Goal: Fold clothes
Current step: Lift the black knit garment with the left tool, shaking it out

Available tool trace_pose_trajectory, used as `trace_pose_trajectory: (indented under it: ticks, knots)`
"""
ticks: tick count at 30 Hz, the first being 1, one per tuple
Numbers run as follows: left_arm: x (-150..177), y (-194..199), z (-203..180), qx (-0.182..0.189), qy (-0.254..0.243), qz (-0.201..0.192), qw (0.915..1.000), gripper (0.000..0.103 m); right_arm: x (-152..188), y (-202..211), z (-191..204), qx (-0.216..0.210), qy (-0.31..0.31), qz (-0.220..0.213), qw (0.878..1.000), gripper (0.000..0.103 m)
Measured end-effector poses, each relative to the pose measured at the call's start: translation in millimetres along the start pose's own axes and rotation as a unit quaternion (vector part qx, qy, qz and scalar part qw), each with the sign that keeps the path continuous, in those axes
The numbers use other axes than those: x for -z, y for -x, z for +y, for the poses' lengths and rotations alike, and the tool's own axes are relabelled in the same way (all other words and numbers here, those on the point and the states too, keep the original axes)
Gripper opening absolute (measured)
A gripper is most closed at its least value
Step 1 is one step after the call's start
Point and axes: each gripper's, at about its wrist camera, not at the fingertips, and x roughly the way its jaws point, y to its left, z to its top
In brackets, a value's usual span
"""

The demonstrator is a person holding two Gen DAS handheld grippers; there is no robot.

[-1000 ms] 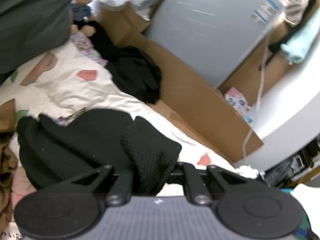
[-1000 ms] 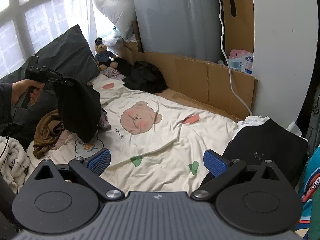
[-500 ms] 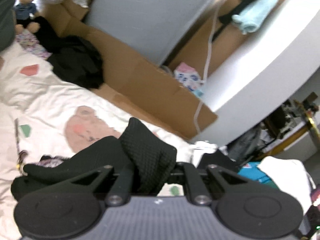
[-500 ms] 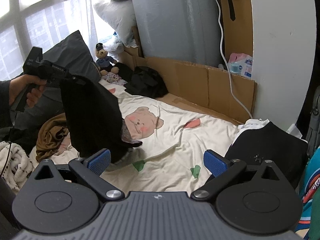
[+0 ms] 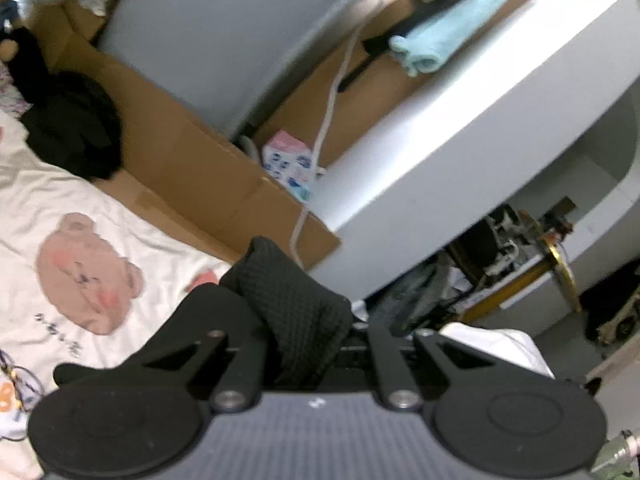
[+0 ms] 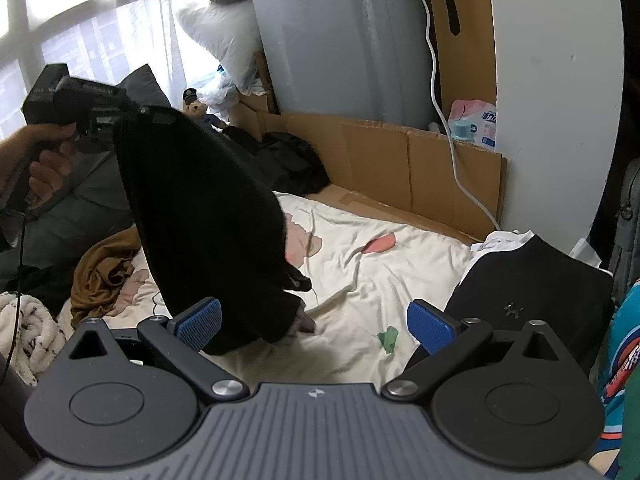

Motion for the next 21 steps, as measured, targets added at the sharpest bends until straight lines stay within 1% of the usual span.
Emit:
trace_pose_trajectory:
  ticks: [2, 3, 8, 10, 15, 18, 20, 21]
  knots:
    - [1, -4, -12, 0.022, 0.007, -0.004, 0.9997, 0.008, 0, -1, -2, 0.001, -0.005, 0.003, 1.0, 0.102]
    - [1, -4, -15, 0.026, 0.007, -0.006, 0.9996, 0.008, 0, -1, -3, 0.001, -0.008, 0.004, 1.0, 0.102]
    - [-3, -1, -38, 0.062, 0.009, -0.036, 0.9974, 0.008, 0, 0, -3, 0.002, -0.011, 0.007, 1.0, 0.102]
    - [-4, 2, -42, 0.071, 0.009, -0.047, 0.9963, 0.008, 1, 0, -3, 0.002, -0.011, 0.008, 1.0, 0.102]
    - [-5, 11, -47, 0.083, 0.006, -0.063, 0.9945, 0.008, 3, -2, -4, 0.001, -0.015, 0.014, 1.0, 0.102]
    - [-6, 19, -53, 0.089, 0.0, -0.087, 0.9922, 0.008, 2, -3, -5, 0.003, -0.013, 0.015, 1.0, 0.102]
    - [-12, 31, -64, 0.108, -0.002, -0.11, 0.9881, 0.008, 2, -4, -5, 0.004, -0.013, 0.014, 1.0, 0.102]
    - [-17, 33, -70, 0.112, -0.007, -0.117, 0.9868, 0.008, 2, -4, -5, 0.004, -0.013, 0.013, 1.0, 0.102]
